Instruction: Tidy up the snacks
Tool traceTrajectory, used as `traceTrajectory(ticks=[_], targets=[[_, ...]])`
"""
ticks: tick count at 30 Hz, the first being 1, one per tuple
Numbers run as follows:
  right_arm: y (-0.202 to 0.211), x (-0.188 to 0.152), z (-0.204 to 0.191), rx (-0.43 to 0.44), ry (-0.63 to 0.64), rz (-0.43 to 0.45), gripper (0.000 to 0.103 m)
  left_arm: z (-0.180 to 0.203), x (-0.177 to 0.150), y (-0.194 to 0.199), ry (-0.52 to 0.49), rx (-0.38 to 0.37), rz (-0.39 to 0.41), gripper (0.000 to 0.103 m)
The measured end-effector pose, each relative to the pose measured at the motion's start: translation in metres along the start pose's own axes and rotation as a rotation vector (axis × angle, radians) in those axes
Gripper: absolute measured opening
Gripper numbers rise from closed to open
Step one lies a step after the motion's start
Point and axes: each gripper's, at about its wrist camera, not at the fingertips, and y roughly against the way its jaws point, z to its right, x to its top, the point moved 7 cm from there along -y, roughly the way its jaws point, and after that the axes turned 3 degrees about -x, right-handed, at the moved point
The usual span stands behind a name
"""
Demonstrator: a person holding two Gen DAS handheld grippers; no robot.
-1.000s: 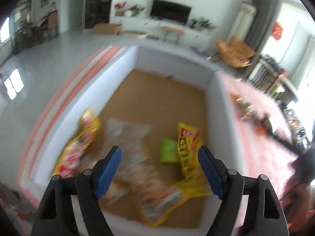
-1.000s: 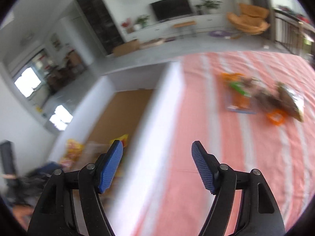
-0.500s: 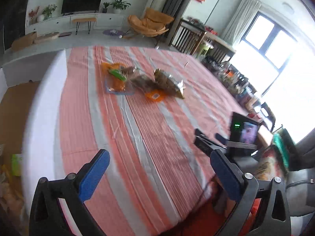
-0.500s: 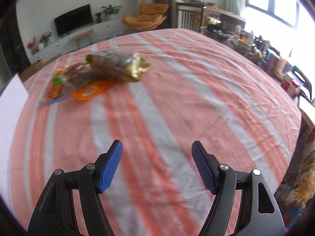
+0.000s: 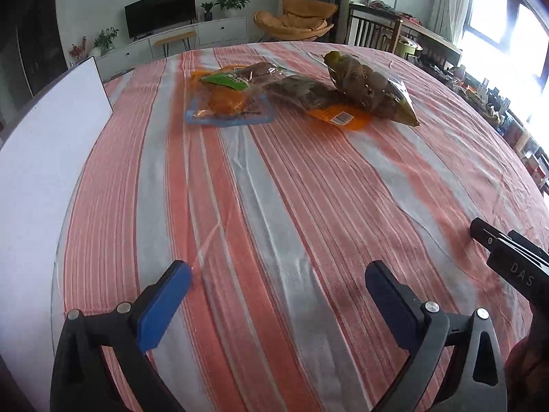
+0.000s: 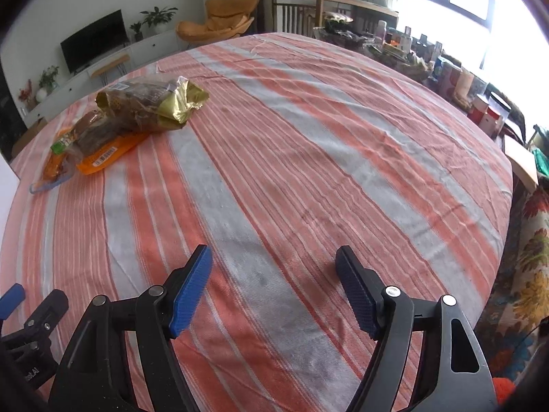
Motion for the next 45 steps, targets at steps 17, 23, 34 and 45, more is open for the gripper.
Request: traceTrajectory(ticks=[17, 23, 34, 45], targets=[[0.0024, -0.0012, 0.0002, -0.011, -0.001, 0.006, 0.086, 0.0038, -0.0023, -0.0002, -0.042, 0.022, -0.001, 0.103], [0.0025, -0.0011, 0.0007, -0.011, -0.001, 0.006, 0.086, 0.0038, -0.0024, -0.0002, -0.042, 0.021, -0.001, 0.103], [0.0019, -0.0006, 0.0011, -0.01, -0.001, 0.006, 0.087, 0.0038, -0.0018, -0.0007, -0.043, 0.02, -0.001, 0.103], [0.0017, -0.0005, 0.0013, -0.01, -0.001, 0.006, 0.087, 0.0038, -0.0014, -0.0013, -0.044, 0.02, -0.001, 0.103]])
